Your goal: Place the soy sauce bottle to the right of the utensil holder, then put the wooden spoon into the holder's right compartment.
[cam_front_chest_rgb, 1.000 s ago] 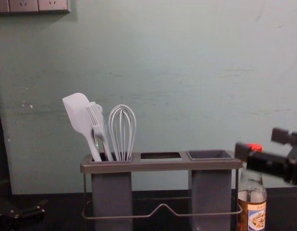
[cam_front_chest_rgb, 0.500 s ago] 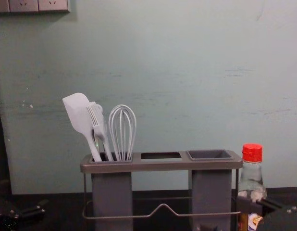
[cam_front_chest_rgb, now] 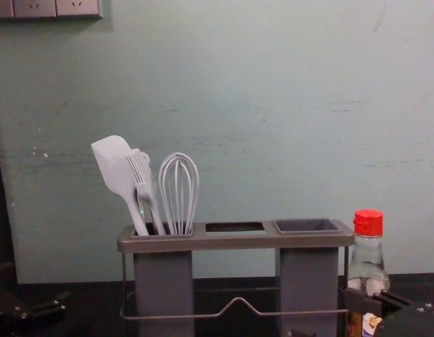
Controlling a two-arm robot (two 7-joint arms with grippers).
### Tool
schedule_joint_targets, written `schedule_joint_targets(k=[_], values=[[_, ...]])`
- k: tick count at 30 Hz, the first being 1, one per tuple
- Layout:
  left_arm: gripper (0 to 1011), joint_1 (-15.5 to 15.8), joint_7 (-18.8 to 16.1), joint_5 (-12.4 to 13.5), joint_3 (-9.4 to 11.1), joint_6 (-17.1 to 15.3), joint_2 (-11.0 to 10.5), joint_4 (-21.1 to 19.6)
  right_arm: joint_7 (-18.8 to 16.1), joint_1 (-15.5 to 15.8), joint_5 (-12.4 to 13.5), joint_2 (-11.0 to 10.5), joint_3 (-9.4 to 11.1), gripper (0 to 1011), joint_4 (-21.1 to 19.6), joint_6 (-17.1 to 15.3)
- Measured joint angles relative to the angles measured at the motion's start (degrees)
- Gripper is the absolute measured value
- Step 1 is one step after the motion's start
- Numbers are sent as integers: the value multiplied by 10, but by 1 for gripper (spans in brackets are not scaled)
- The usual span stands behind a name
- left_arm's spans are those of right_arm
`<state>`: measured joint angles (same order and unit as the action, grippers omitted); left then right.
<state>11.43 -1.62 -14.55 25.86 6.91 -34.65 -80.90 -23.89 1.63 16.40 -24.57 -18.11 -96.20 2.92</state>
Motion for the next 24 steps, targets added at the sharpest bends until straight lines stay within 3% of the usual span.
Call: schedule_joint_targets(k=[14, 20, 21, 23, 24], values=[[1005, 0, 0, 0, 0, 0, 0, 0, 0, -1, 1, 0, 1, 1002, -1, 0], [1005, 0, 0, 0, 0, 0, 0, 0, 20, 12, -6, -9, -7, 1002, -30, -61], [1005, 0, 0, 0, 0, 0, 0, 0, 29, 16, -9, -12, -10, 1002, -42, -94], [1005, 0, 0, 0, 0, 0, 0, 0, 36, 20, -10, -15, -12, 1002, -53, -122], [1005, 0, 0, 0, 0, 0, 0, 0, 42, 25, -11, -17, -13, 1002, -65, -152]])
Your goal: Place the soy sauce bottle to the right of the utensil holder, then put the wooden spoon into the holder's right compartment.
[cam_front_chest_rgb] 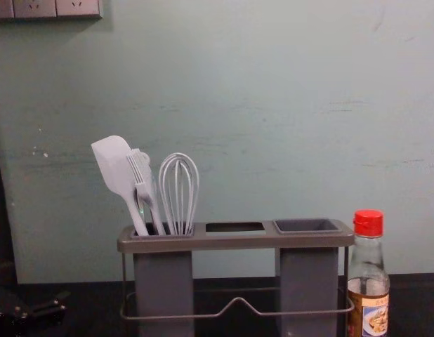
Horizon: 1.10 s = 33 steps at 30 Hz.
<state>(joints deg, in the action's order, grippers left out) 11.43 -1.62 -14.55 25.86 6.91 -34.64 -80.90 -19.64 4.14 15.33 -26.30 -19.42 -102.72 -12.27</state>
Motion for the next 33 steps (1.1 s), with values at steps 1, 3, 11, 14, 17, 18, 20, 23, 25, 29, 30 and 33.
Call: schedule_joint_targets(k=[1, 3, 11, 14, 17, 18, 20, 23, 25, 29, 30, 33], values=[[1005, 0, 0, 0, 0, 0, 0, 0, 3, 2, 0, -1, 0, 1002, -6, -16], [1005, 0, 0, 0, 0, 0, 0, 0, 16, 8, -1, -3, -1, 1002, -24, -57], [1005, 0, 0, 0, 0, 0, 0, 0, 76, 13, -24, 12, 1, 1002, -94, -215], [1005, 0, 0, 0, 0, 0, 0, 0, 91, 6, -30, 20, 1, 1002, -112, -269], [1005, 0, 0, 0, 0, 0, 0, 0, 101, -10, -36, 31, 0, 1002, -132, -336], [1005, 0, 0, 0, 0, 0, 0, 0, 101, -17, -39, 34, -2, 1002, -135, -354], [1005, 0, 0, 0, 0, 0, 0, 0, 101, -22, -41, 36, -3, 1002, -136, -366], [1005, 0, 0, 0, 0, 0, 0, 0, 100, -34, -46, 40, -7, 1002, -128, -378], [1005, 0, 0, 0, 0, 0, 0, 0, 96, -41, -49, 45, -10, 1002, -115, -379], [1005, 0, 0, 0, 0, 0, 0, 0, 90, -57, -55, 55, -17, 1002, -86, -378], [1005, 0, 0, 0, 0, 0, 0, 0, 89, -60, -56, 57, -18, 1002, -80, -377], [1005, 0, 0, 0, 0, 0, 0, 0, 87, -74, -61, 70, -23, 1002, -51, -371]])
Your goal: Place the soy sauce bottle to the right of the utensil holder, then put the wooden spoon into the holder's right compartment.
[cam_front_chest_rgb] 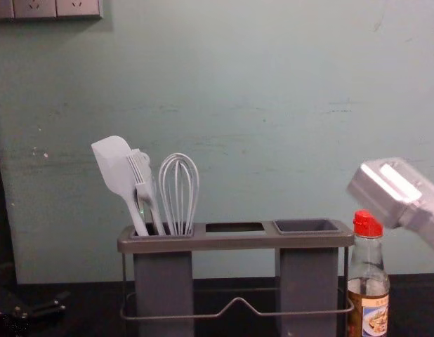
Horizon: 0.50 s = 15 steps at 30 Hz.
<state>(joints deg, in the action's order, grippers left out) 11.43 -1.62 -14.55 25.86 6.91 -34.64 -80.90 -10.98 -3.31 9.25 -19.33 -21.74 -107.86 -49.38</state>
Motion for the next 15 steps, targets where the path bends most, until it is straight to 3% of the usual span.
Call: schedule_joint_targets(k=[8, 15], values=[[1005, 0, 0, 0, 0, 0, 0, 0, -3, -30, -14, 31, -9, 1002, 61, 15], [1005, 0, 0, 0, 0, 0, 0, 0, -3, -40, -27, 46, -12, 1002, 86, 21]])
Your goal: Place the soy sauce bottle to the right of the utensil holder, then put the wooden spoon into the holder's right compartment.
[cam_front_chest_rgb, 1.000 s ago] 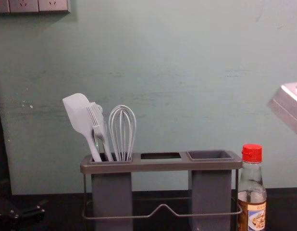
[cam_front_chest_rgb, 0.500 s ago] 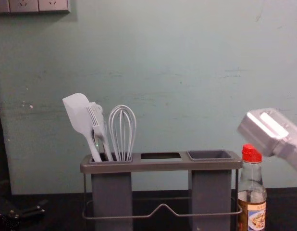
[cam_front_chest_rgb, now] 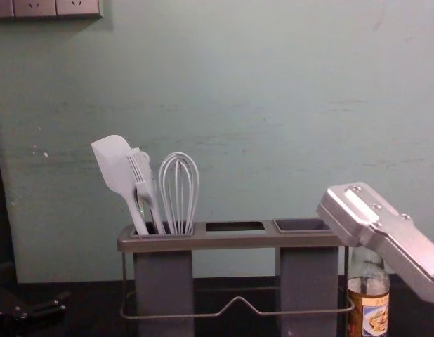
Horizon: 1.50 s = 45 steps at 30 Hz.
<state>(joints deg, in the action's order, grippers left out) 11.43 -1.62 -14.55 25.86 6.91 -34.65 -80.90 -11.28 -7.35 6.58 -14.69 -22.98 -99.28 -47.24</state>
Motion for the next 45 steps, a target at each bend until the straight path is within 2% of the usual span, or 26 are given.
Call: schedule_joint_targets(k=[24, 45], values=[[1005, 0, 0, 0, 0, 0, 0, 0, -13, -30, -34, 36, -4, 1002, 51, 6], [1005, 0, 0, 0, 0, 0, 0, 0, -23, -28, -57, 53, 8, 1002, 60, 12]])
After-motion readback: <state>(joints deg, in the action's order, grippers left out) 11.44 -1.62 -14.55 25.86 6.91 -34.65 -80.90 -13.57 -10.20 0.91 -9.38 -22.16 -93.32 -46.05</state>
